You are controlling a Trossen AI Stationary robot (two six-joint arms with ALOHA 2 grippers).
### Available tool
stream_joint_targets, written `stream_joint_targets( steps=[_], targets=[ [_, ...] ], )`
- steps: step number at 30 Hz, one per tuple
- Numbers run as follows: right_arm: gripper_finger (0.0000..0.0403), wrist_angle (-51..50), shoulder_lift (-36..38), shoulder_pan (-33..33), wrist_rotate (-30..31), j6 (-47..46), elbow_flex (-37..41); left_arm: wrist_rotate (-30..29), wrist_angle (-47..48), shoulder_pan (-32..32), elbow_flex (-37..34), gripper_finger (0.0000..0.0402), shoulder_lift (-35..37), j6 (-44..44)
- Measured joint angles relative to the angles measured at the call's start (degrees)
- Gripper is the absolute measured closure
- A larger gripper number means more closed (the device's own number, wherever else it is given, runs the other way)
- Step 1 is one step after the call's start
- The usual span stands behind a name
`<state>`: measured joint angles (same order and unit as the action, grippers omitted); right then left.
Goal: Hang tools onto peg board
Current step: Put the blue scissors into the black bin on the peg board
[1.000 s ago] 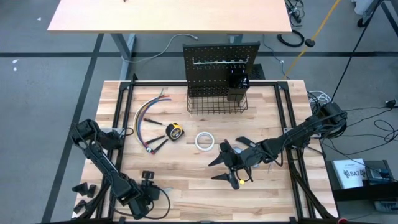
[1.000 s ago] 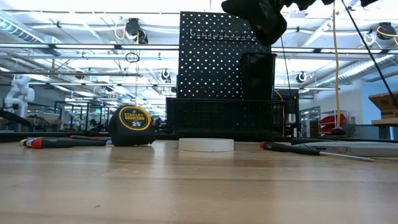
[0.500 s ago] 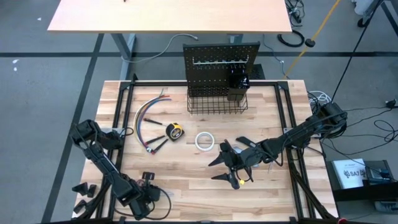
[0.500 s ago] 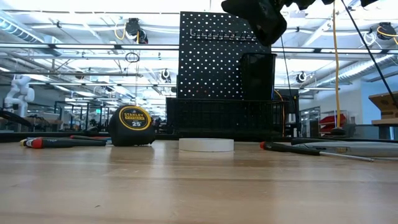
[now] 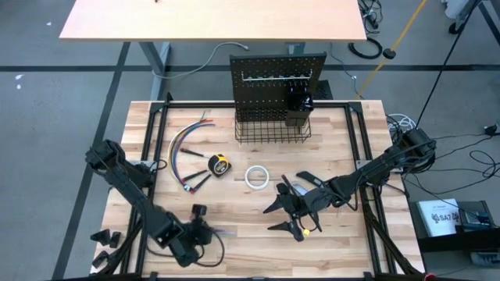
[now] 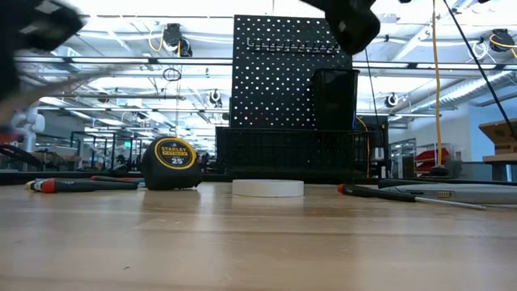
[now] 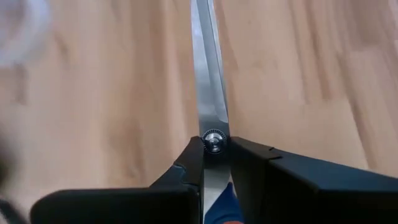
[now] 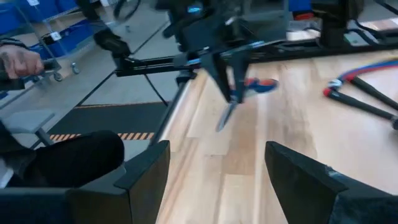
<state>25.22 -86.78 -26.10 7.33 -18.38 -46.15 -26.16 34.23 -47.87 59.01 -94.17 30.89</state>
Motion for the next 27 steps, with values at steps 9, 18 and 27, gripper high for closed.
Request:
stream_joint_targets(
  steps=[9, 18, 27],
  targets=[
    [0.0149, 1.87, 0.00, -4.34, 0.11, 9.71, 0.04, -6.38, -21.55, 5.85, 0.45, 0.0353, 5.01, -10.60],
    [0.0149, 11.07, 0.01, -5.15, 0.32, 27.34, 0.04, 7.47, -45.30, 11.62, 0.47, 0.0353, 3.01, -16.88],
    [0.0149, 18.66, 0.00, -4.90, -2.67, 38.36, 0.04, 18.32, -54.53, 17.42, 0.49, 0.0353, 1.41, -16.84]
  ],
)
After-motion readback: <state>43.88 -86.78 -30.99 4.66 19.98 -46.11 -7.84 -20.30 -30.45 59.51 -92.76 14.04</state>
